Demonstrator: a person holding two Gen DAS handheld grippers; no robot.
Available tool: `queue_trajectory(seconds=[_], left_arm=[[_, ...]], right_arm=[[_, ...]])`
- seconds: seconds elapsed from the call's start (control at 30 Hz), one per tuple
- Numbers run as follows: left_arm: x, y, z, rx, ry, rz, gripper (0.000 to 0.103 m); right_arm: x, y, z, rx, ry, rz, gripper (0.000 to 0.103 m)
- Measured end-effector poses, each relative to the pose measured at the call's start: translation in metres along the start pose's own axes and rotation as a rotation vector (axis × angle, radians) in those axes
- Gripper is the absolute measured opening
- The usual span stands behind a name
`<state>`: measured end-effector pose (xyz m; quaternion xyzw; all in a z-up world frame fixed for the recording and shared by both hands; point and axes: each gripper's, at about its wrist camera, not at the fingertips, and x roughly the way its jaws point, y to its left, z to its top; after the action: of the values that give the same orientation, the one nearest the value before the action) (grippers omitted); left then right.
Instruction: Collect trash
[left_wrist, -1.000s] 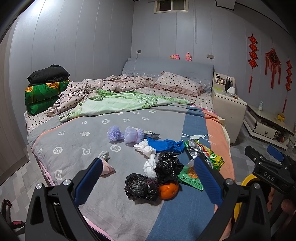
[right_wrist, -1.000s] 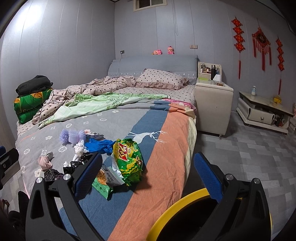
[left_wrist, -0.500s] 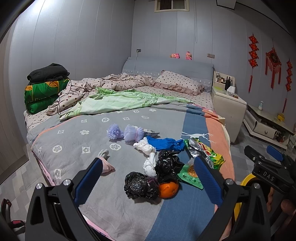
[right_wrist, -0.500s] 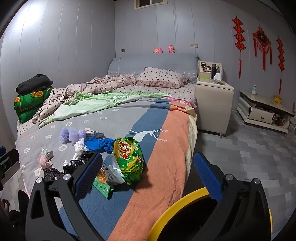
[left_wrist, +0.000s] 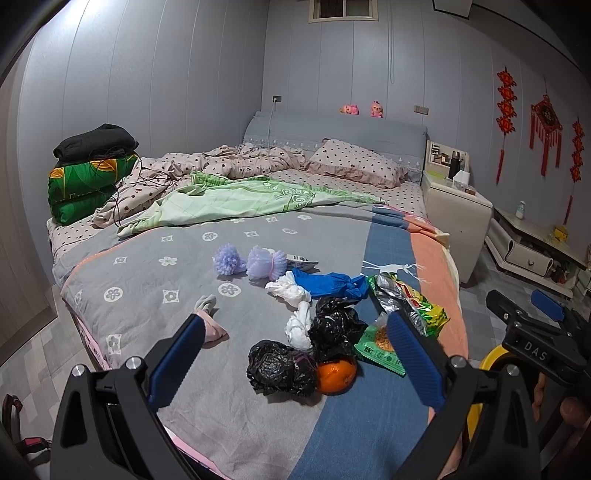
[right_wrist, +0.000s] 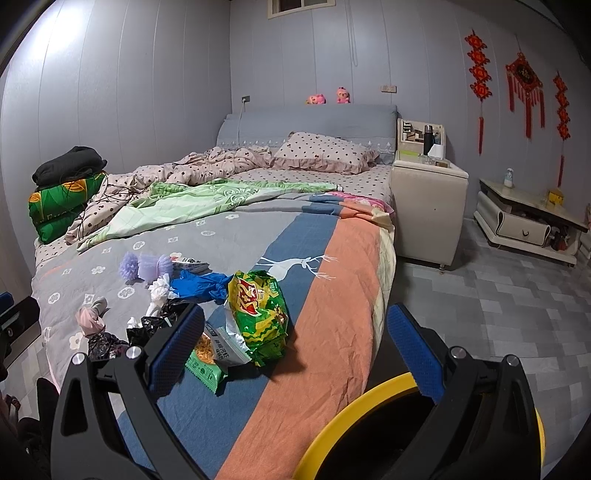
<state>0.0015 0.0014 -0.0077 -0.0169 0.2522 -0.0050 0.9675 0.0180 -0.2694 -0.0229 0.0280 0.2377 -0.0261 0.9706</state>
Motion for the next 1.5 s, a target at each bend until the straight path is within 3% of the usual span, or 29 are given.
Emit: queue_trajectory(seconds=[0.97,1.3,1.5], left_arm=[[0.001,0.002,-0.011,-0.009,0.015,-0.001,0.095],[0.017,0.011,-0.005,-0.032,0.086,-0.014,0.095],[0.040,0.032,-0.001,-0.067,0.151,-0.021,0.095]], right_arm=[[0.004,0.001,0.000,-0.002,0.012,-0.002,0.095],[0.023,-0.006,0.007,-0.008,0.040,-0.015,0.095],[0.054,-0.013,0.020,-0.028,0.094,0.010,0.095]])
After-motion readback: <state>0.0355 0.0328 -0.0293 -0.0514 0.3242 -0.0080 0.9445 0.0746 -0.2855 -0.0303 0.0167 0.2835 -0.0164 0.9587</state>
